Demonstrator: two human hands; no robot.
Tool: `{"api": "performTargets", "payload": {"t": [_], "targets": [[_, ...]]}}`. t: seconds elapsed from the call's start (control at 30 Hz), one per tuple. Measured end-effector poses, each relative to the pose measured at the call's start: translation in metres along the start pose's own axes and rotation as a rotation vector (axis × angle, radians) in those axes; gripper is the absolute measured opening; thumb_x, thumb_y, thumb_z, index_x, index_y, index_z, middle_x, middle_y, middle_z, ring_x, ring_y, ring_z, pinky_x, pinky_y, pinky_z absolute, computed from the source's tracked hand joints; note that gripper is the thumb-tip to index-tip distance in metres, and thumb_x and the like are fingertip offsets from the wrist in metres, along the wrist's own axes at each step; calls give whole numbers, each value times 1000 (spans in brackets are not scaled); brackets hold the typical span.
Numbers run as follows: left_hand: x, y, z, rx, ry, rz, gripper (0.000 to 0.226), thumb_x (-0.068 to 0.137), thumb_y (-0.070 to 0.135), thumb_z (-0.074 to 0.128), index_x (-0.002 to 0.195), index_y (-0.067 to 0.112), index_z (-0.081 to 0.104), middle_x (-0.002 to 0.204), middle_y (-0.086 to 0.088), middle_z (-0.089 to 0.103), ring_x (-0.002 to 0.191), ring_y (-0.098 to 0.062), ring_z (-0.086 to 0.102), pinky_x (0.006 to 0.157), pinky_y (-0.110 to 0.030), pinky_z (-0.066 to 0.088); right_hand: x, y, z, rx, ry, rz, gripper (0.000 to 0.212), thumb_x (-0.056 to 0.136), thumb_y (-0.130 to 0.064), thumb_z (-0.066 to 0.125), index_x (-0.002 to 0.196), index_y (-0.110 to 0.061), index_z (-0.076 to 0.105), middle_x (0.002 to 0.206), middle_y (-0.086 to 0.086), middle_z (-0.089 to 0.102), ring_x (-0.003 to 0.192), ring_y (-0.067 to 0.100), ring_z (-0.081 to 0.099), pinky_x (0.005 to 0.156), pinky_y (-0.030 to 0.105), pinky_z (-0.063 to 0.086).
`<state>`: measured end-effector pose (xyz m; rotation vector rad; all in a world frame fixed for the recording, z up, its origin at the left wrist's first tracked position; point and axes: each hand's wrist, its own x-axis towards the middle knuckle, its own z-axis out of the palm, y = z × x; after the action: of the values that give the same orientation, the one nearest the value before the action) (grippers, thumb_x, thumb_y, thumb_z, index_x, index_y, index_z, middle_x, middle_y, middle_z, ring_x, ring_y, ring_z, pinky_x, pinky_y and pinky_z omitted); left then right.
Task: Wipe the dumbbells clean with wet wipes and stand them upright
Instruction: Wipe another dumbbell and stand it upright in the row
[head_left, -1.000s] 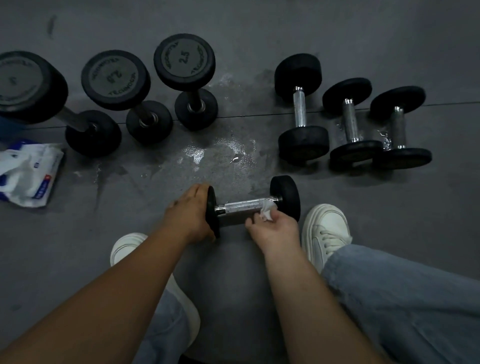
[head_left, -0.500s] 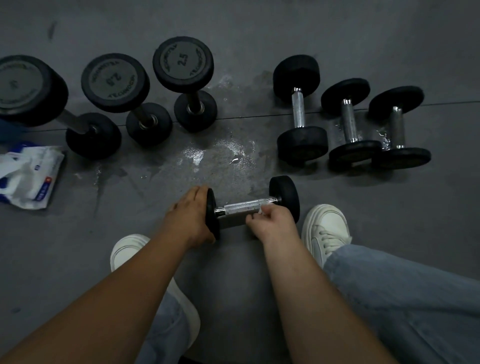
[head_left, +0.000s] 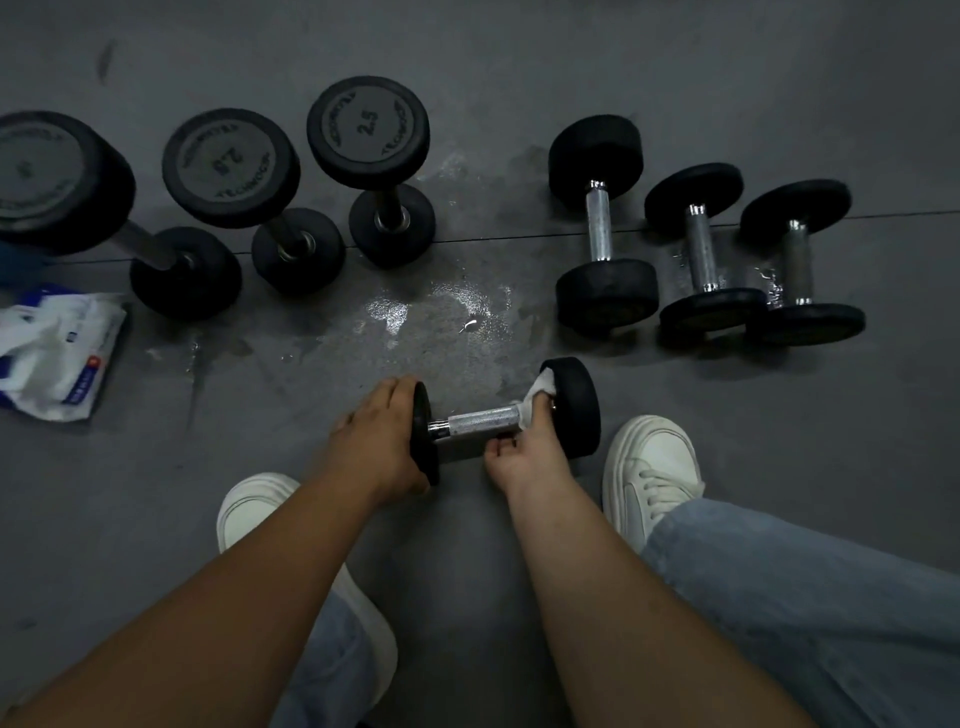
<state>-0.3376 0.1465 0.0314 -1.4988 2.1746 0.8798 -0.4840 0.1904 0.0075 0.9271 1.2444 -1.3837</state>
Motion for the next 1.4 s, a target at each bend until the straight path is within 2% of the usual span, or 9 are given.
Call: {"api": "performTargets", "payload": {"t": [0.17, 0.43, 0.6, 0.77, 0.9, 1.03, 1.17, 1.3, 1.4], "targets": [[0, -1, -1, 14, -9, -2, 123, 53, 38, 89, 151, 28, 16, 155, 5, 24, 135, -26, 41, 107, -44, 37, -5, -1, -5, 79, 98, -22, 25, 92, -41, 60, 108, -22, 58, 92, -4, 71, 88, 5, 68, 65, 13, 50], [1, 1, -5, -9, -39, -25, 127, 54, 36, 90, 153, 25, 12, 158, 2, 20, 141, -25, 34, 110, -43, 34, -3, -2, 3, -43, 105, -109, 41, 92, -35, 61, 125, -11, 57, 132, 4, 57, 121, 19, 55, 84, 24, 42], [-2, 1, -2, -9, -28, -19, 124, 55, 36, 89, 153, 25, 14, 156, 2, 22, 139, -25, 36, 108, -42, 35, -6, -6, 10, -173, 125, -60, 41, 86, -45, 67, 100, -9, 53, 89, 1, 53, 90, 15, 55, 90, 30, 48], [-3, 1, -3, -23, -12, -13, 123, 53, 36, 90, 151, 26, 16, 153, 3, 25, 136, -25, 39, 108, -42, 37, -11, 1, 4, -239, 210, -165, 37, 82, -49, 71, 82, -14, 57, 79, 1, 60, 65, 14, 57, 57, 25, 47], [-2, 0, -1, -33, -17, -11, 124, 53, 35, 90, 152, 26, 16, 154, 4, 24, 136, -26, 40, 107, -44, 38, -10, -12, 13, -104, 111, -104, 29, 85, -43, 69, 91, -19, 54, 101, -1, 59, 86, 13, 58, 67, 27, 48], [-1, 0, -4, -33, -26, -21, 124, 53, 37, 91, 151, 27, 16, 154, 3, 24, 136, -26, 39, 106, -45, 39, -12, -3, -2, -181, 177, -161, 27, 89, -43, 64, 82, -18, 61, 72, -5, 56, 59, 7, 48, 37, 15, 37], [-1, 2, -3, -30, -25, -22, 125, 53, 36, 92, 151, 26, 16, 154, 3, 25, 136, -26, 39, 105, -45, 39, -5, -9, 1, -147, 169, -135, 31, 86, -44, 68, 87, -15, 57, 94, 3, 60, 83, 15, 60, 64, 22, 49], [0, 2, -7, -27, -42, -29, 124, 53, 36, 91, 151, 25, 17, 154, 2, 25, 136, -26, 39, 105, -43, 37, -24, 2, -24, -603, 51, -423, 17, 95, -19, 57, 88, -6, 67, 70, 8, 62, 53, 11, 51, 43, 17, 37], [-1, 1, -5, -30, -41, -15, 120, 54, 35, 90, 150, 24, 19, 151, 2, 27, 134, -26, 41, 104, -42, 38, -18, -9, -26, -1349, -70, -1015, 14, 94, -9, 49, 86, -12, 60, 81, -1, 59, 70, 8, 50, 64, 24, 38]]}}
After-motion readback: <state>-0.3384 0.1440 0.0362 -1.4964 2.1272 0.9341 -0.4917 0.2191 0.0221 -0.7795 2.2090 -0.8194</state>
